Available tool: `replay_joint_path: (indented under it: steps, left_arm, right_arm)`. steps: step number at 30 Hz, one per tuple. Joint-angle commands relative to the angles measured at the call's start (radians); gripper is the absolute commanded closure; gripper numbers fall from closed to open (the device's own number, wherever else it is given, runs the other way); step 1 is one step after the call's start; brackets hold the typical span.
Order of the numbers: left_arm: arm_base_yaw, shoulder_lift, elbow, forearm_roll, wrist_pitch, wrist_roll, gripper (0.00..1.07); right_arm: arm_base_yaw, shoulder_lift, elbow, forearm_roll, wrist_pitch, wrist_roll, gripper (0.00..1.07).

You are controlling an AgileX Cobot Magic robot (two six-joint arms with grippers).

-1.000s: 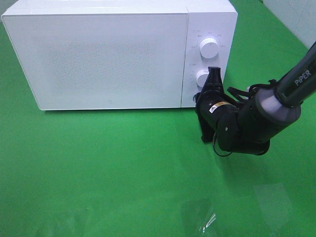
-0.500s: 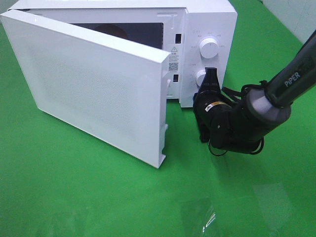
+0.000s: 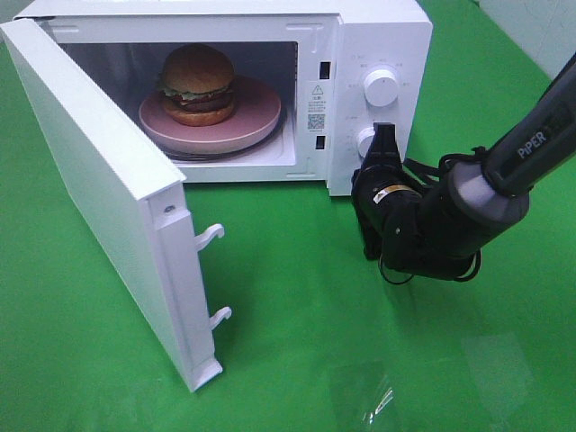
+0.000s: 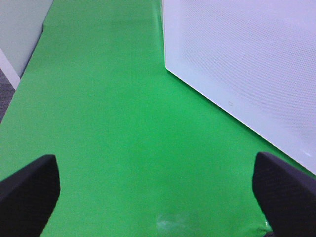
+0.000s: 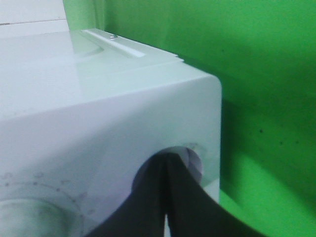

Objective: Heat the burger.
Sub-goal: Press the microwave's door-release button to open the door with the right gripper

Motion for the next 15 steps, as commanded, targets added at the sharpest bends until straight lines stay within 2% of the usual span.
replay_joint_path:
  steps: [1, 15]
  left_arm:
    - [0.004, -0.006, 0.003, -0.003, -0.013, 0.0, 0.09]
    - [0.004, -0.006, 0.003, -0.003, -0.013, 0.0, 0.09]
  right_arm:
    - [-0.041, -0.026, -0.074, -0.066, -0.17, -0.01, 1.07]
    - [-0.014, -0.128, 0.083, -0.111, 0.034, 0.001, 1.07]
